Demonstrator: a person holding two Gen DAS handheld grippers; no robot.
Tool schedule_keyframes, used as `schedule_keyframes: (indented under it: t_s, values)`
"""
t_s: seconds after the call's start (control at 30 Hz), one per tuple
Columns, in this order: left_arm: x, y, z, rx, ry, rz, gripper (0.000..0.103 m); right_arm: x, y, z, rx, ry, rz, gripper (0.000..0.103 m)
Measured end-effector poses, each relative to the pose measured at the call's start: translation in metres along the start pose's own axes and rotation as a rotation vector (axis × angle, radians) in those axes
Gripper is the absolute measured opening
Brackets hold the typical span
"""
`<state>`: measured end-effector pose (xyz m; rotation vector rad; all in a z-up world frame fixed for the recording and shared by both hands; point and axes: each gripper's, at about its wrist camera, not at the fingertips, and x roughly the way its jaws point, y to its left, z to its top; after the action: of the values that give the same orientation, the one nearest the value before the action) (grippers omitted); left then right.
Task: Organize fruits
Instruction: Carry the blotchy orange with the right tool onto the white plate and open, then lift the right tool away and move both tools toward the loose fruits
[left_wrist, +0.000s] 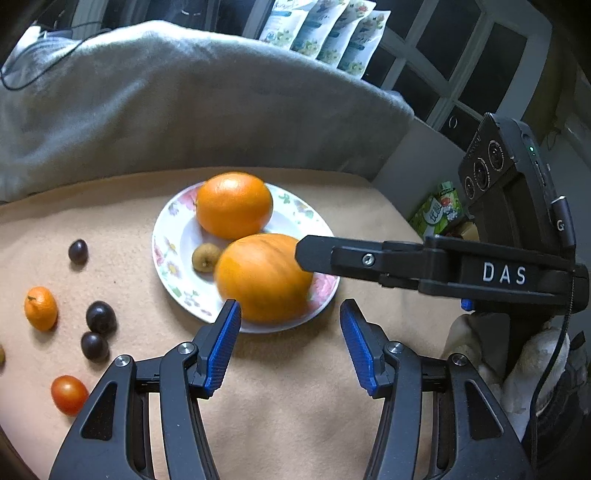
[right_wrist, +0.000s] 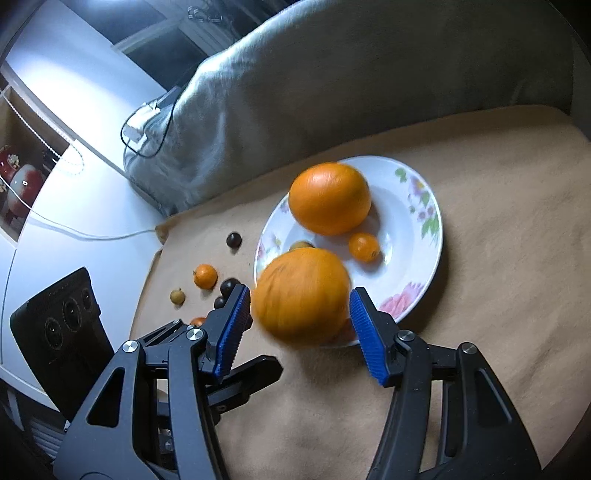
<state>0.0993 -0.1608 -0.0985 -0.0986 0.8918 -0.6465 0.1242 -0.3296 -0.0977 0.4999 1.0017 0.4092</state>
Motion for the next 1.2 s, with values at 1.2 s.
schedule_keyframes:
  t_s: [1.2]
  values:
    - [-0.087,0.065,-0.042,0.007,-0.111,0.217,0.059,-0.024,0.055,-0.032,-0.219,-0.133,0.010,0.081]
